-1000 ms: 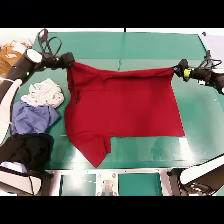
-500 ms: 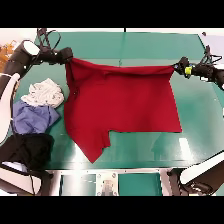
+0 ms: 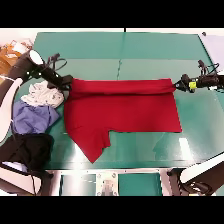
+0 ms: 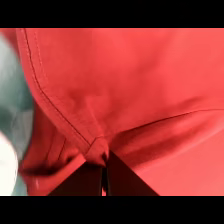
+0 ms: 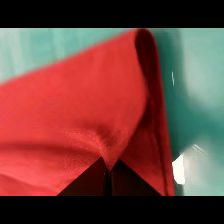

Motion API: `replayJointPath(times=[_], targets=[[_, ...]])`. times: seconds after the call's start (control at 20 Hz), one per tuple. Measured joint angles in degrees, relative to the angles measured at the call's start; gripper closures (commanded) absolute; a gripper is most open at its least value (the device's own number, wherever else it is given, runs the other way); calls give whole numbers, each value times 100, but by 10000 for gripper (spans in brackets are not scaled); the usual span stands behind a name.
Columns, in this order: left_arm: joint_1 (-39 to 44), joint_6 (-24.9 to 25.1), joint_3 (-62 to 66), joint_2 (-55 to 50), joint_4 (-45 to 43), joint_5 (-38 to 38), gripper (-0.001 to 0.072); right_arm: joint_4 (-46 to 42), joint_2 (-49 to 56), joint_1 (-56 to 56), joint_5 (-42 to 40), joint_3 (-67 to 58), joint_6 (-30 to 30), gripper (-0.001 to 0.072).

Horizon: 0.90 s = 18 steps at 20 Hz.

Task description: Fold the shirts.

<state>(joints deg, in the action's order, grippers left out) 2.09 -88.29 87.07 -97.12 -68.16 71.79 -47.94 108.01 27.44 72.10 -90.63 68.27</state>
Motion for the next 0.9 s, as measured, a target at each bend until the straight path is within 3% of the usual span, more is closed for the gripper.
replayJointPath(times=[0.2,0.25,0.3,0.35,0.4,0.45,0.5,0.65,0.7,0.75,0.85,0.9], targets=[[0,-17,-323,0,68,129,685,-205,0,2,63,225,15,699],[0,-17,-363,2,92,133,683,-240,0,2,63,256,17,634],[0,-17,-385,2,125,129,682,-269,0,-4,59,275,24,494],[-2,-20,-402,2,179,120,650,-280,0,-4,42,284,31,469],[-2,-17,-411,2,247,101,316,-299,0,-4,33,286,68,468],[-2,-17,-415,2,334,85,64,-310,0,-4,37,273,125,470],[-2,-17,-422,2,433,72,42,-310,-2,2,57,240,179,478],[-4,2,-356,28,621,179,43,-437,-79,55,295,96,505,669],[-13,4,-282,33,621,380,58,-564,-149,76,415,55,654,699],[-22,4,-173,37,588,629,237,-745,-240,92,531,28,820,700],[-48,2,22,55,468,1196,689,-1270,-514,116,774,9,1193,699],[-57,2,79,81,396,1453,685,-1600,-706,122,885,52,1401,700]])
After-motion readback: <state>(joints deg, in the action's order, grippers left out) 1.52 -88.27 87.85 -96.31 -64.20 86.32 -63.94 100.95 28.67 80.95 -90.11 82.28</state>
